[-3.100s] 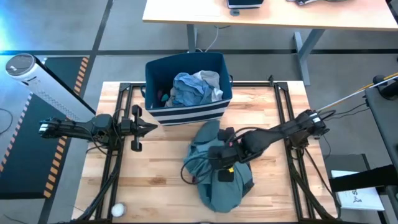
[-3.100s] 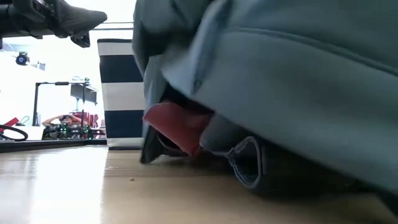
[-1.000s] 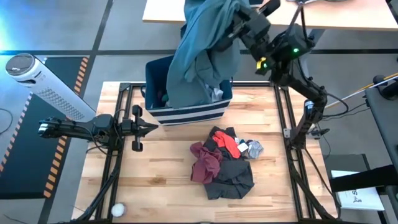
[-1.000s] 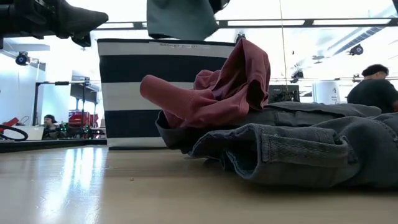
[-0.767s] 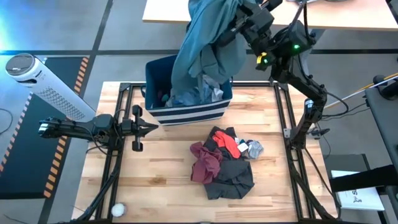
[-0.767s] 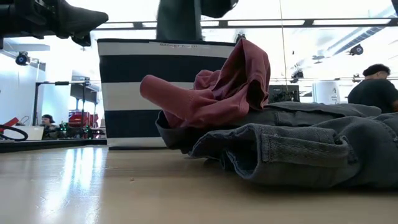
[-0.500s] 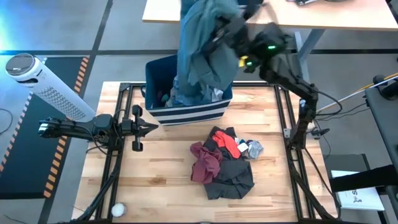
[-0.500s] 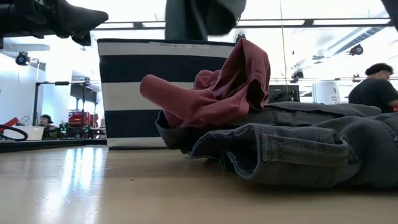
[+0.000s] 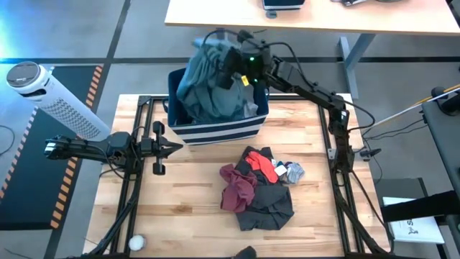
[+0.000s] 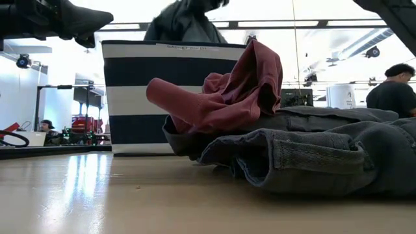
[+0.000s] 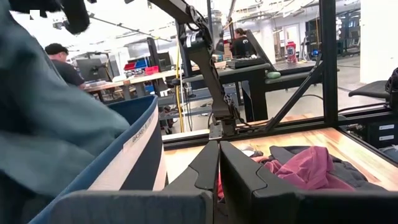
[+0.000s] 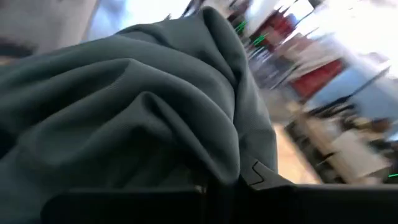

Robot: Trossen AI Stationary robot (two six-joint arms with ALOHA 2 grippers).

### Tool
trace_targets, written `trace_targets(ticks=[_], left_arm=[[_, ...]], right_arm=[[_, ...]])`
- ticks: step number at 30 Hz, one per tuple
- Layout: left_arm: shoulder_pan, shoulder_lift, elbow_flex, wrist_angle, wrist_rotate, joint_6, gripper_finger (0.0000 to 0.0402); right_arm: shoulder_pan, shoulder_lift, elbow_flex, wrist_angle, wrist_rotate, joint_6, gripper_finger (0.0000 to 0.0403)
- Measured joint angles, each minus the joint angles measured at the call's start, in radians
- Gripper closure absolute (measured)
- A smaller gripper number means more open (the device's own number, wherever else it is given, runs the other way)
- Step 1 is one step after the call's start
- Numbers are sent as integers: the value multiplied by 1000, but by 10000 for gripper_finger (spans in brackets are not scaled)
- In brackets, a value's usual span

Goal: Sort clothes
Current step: Put the gray pants into the blue laundry organizer

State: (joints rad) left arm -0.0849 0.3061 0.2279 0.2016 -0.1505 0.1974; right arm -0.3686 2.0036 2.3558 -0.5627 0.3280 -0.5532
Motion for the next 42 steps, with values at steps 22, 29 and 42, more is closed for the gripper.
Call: trace_targets(ticks=[22,29,42], left_arm=[[0,26,0,24,0,3,402],[0,27,0,22,-25,11,402],[0,30,0,24,-26,12,402]], right_arm=[[-107,216,-2,-531,-258,284,403],[-136,313,-2,-607,-352,359,403],[-156,379,-1,-642,-441,419,376]])
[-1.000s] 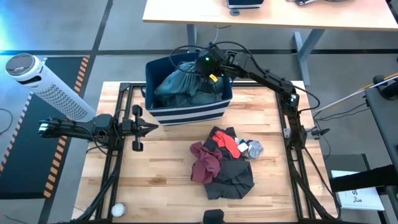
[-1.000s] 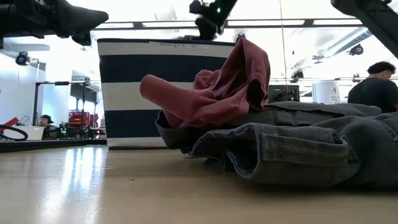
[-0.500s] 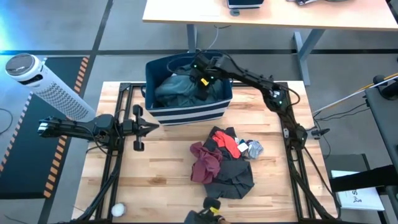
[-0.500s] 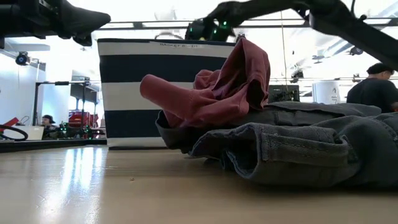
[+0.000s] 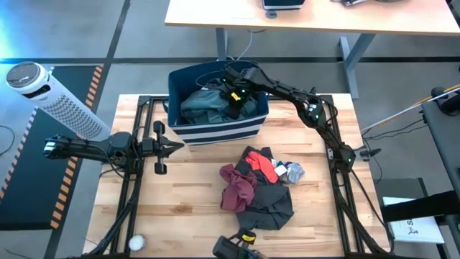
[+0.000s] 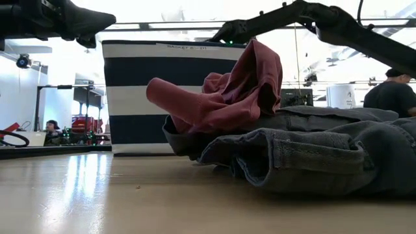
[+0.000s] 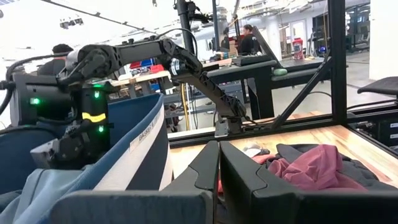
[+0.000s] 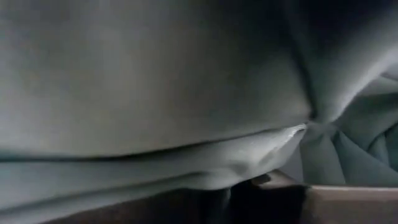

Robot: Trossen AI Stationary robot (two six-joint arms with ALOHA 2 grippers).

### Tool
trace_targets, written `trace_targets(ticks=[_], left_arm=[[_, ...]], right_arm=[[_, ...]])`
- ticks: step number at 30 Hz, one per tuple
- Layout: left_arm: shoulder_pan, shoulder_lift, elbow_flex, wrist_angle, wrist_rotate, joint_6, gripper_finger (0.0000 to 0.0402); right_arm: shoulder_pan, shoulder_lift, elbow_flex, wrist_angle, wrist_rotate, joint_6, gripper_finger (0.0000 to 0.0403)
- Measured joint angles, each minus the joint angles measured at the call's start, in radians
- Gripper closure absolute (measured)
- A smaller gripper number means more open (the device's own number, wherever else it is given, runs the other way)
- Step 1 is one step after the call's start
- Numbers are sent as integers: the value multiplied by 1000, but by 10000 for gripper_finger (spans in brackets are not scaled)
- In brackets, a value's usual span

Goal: Sort clothes
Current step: Put the gray pants into the blue laundry organizer

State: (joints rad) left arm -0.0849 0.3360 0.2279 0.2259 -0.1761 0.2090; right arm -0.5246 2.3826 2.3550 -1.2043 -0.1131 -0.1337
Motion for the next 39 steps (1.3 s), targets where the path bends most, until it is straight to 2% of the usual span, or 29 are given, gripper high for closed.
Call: trace_targets(ticks=[10,15,18,21,23,26,33,35,39], left_arm=[[0,0,0,-1,0,4,402],[0,0,0,-1,-1,4,402],[0,0,0,2,-1,4,402],[0,0,0,11,-1,4,402],[0,0,0,10,-1,4,402],[0,2,0,12,-1,4,402],[0,4,0,12,-1,3,402],[0,4,0,12,-1,4,402],[0,5,0,12,0,4,402]], right_arm=[[12,-149,-2,-1,8,-8,250],[14,-238,-1,15,8,82,188],[14,-281,0,47,8,136,162],[14,-305,0,86,4,181,155],[14,-312,0,115,-10,191,167],[17,-306,1,145,-27,183,210],[19,-223,1,154,-28,75,379],[19,-193,1,155,-26,43,393],[16,-128,1,157,-29,28,393]])
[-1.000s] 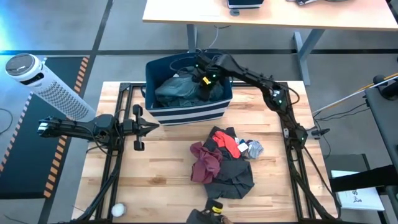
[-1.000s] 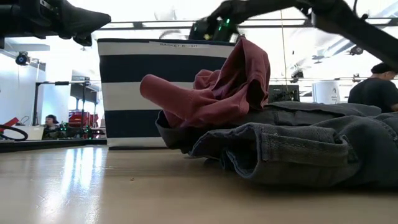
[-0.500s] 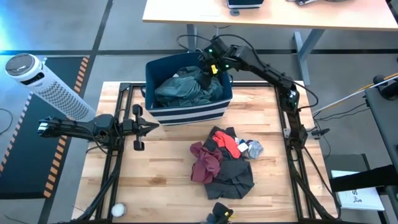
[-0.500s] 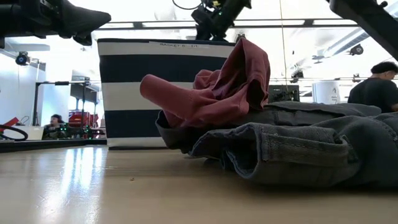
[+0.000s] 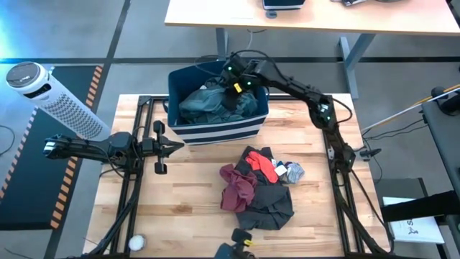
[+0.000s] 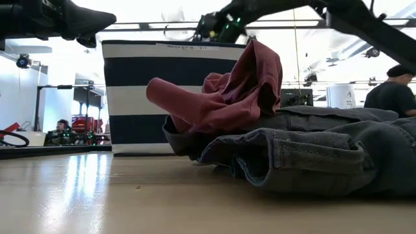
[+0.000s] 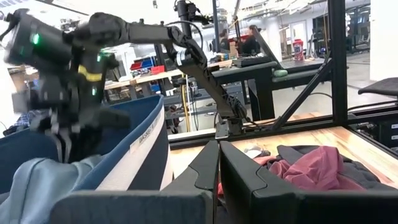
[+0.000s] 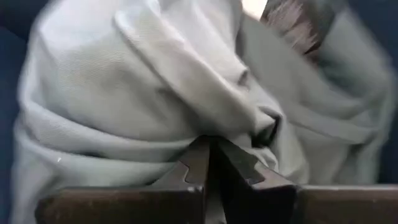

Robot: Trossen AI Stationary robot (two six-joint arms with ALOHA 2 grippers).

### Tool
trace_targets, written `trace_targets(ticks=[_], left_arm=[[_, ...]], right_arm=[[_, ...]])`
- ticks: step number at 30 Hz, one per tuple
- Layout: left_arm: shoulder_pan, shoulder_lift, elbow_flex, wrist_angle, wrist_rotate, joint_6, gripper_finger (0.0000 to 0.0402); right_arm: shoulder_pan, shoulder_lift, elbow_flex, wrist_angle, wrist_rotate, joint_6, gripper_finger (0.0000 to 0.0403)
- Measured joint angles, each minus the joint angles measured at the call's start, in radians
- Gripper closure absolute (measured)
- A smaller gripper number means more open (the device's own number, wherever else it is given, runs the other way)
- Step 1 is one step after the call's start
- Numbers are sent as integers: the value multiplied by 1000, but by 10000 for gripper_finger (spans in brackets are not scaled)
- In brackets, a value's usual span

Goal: Sort clothes
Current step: Put the gray pants into the blue laundry organizer

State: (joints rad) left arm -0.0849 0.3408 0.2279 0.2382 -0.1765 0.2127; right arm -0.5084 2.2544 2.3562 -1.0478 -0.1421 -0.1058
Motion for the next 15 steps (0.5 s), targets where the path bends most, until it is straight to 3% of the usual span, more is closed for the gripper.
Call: trace_targets(ticks=[15], left_arm=[[0,2,0,1,0,6,402]], right_arm=[[-45,163,4,-92,-32,-27,403]])
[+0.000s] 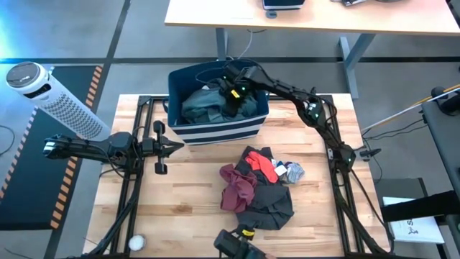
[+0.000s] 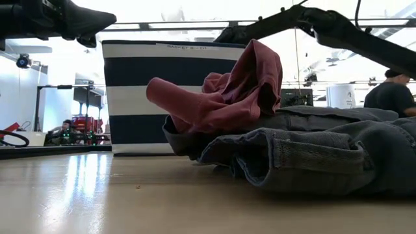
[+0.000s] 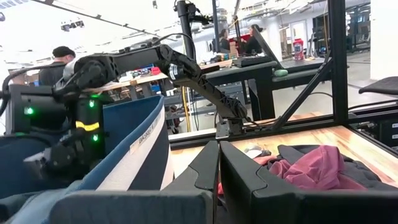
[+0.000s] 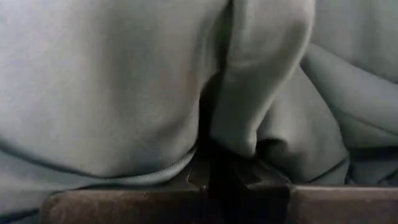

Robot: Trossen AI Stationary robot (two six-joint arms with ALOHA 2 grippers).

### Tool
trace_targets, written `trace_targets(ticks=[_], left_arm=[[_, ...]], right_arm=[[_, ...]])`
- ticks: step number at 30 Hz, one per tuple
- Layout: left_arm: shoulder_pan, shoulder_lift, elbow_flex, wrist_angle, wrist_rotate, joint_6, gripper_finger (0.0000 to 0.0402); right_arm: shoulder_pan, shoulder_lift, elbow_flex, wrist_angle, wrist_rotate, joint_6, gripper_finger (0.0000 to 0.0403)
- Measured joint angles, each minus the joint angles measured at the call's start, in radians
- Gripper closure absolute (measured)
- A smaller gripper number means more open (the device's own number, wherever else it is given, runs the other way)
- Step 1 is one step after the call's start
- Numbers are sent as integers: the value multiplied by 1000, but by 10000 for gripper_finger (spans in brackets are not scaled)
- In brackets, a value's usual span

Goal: Sort clothes
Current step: Put the gray pants into the blue laundry organizer, then put the red garment into the blue laundry organizer

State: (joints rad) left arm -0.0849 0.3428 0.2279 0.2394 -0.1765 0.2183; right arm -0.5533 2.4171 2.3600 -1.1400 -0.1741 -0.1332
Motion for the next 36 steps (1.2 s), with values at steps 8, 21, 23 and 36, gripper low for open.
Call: trace_targets(ticks=[8,21,23,36], left_arm=[[0,3,0,0,0,1,402],[0,3,0,0,0,6,402],[0,3,0,0,0,6,402],[0,3,0,4,0,6,402]], right_arm=[[1,-5,-2,-5,5,-9,403],[1,-96,-5,-14,22,-7,403],[1,-111,-5,-13,22,-7,403],[3,-221,-5,24,30,-6,403]])
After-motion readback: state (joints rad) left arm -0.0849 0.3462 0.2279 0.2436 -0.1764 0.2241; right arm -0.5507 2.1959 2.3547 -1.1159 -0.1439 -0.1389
